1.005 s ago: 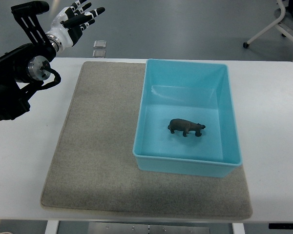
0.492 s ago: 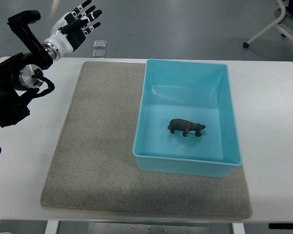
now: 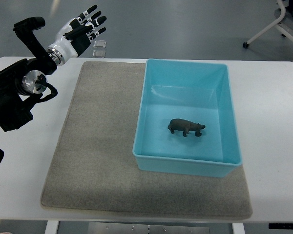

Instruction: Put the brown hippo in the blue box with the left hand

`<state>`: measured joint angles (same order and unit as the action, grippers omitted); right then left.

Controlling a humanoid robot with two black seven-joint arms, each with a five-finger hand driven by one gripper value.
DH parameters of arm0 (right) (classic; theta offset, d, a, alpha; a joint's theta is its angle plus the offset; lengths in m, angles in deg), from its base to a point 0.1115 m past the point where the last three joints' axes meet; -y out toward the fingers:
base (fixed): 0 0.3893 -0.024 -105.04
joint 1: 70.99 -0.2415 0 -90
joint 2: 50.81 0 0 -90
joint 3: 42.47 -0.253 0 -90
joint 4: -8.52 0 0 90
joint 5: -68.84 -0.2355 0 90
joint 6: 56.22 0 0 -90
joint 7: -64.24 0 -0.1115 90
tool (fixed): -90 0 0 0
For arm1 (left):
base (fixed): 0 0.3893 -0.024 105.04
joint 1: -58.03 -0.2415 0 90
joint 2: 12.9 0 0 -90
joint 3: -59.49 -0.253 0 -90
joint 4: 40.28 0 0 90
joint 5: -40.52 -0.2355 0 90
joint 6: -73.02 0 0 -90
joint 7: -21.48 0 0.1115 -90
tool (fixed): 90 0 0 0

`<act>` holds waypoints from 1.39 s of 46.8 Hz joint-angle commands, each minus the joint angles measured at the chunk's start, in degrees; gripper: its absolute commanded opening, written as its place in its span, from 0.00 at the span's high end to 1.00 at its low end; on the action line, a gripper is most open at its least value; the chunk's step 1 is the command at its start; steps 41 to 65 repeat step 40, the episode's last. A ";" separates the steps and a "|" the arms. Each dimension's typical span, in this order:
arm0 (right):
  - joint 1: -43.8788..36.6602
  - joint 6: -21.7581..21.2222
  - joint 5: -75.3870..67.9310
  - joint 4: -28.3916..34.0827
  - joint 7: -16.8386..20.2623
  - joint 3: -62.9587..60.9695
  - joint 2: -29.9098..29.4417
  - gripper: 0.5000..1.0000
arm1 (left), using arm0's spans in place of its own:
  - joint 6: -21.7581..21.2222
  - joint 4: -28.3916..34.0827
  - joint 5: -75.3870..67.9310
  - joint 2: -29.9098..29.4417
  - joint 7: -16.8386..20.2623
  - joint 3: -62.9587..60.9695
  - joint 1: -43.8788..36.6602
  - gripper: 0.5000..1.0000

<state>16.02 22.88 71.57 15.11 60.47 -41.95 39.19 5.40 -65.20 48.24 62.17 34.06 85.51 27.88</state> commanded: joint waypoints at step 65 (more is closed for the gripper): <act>-0.26 -0.79 0.18 1.23 0.18 -0.09 0.00 0.13 | 0.65 1.80 -0.25 -0.27 0.52 4.21 -1.93 0.01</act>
